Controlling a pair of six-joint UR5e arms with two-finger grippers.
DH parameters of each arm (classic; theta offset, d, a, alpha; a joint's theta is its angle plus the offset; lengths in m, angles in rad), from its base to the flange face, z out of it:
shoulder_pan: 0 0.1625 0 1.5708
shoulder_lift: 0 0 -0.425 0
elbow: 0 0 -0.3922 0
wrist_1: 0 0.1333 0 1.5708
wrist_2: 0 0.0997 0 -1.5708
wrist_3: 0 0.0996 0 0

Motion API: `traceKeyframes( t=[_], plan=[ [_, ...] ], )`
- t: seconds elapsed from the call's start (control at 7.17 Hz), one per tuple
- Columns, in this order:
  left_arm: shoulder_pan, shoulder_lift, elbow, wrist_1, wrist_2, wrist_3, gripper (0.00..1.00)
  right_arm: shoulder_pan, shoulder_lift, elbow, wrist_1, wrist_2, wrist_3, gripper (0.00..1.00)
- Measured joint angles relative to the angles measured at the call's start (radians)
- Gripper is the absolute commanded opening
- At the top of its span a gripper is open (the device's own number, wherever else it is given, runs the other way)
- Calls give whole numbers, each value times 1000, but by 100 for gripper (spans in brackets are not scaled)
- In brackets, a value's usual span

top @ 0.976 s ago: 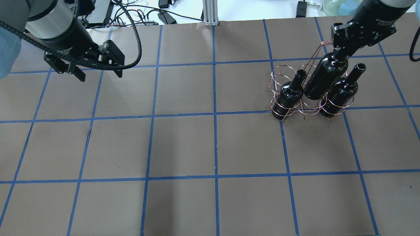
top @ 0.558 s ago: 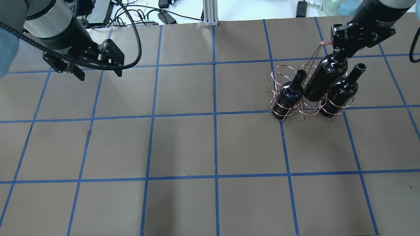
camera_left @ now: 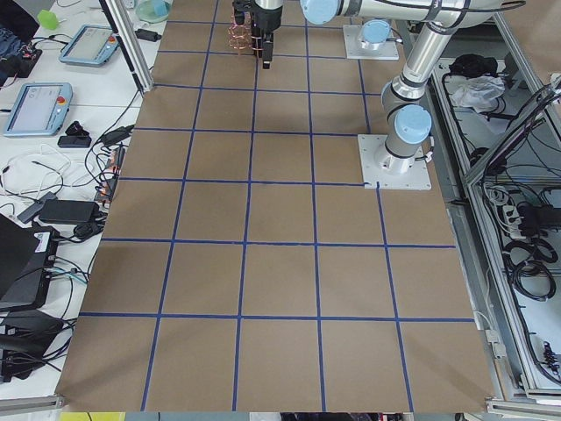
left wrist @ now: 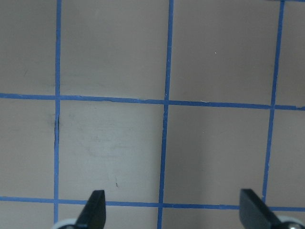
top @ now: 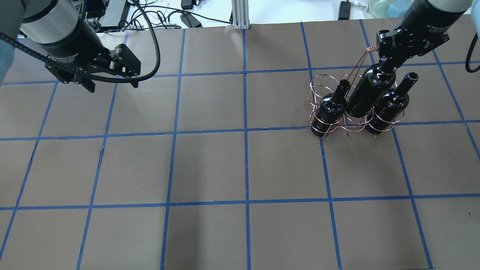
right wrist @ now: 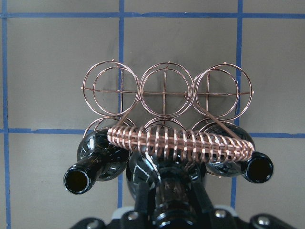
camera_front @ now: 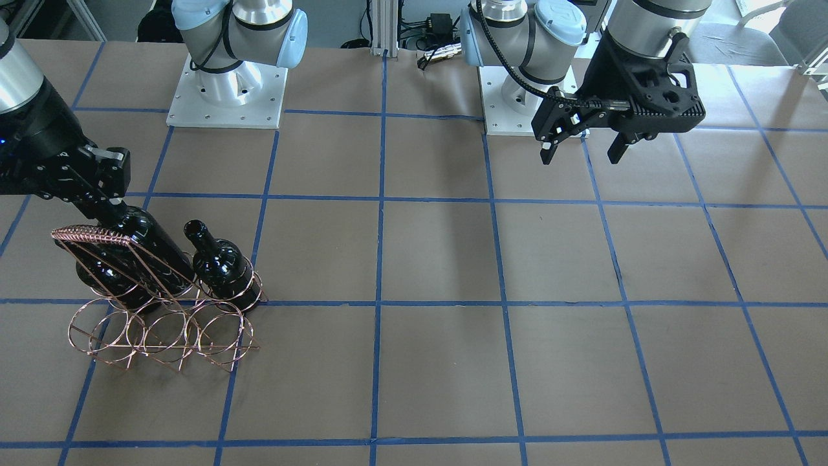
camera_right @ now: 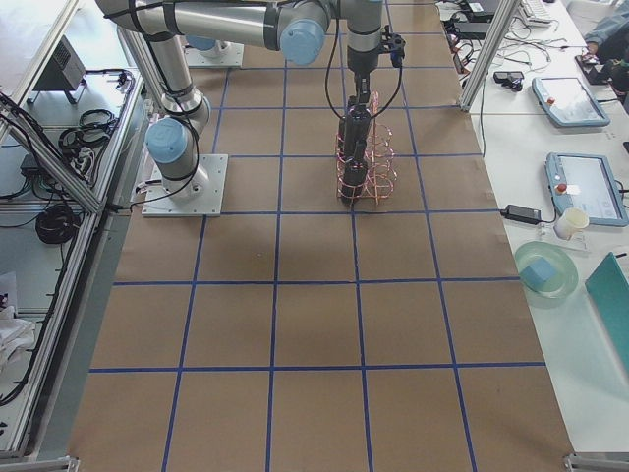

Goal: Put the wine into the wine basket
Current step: 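Lower the bottle into the empty top slot of the rack, then open the right gripper to release the bottle in the rack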

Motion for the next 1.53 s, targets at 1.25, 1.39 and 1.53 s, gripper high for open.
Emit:
traceKeyframes(
  t=[1.25, 1.39, 1.53],
  plan=[
    [6, -15, -12, 1, -1, 28, 100, -1, 34, 15, -3, 1, -9, 0],
    [8, -18, -13, 8, -1, 45, 100, -1, 49, 25, -23, 0, -11, 0],
    [10, -19, -14, 10, 0, 52, 100, -1, 69, 39, -50, -1, -12, 0]
  ],
)
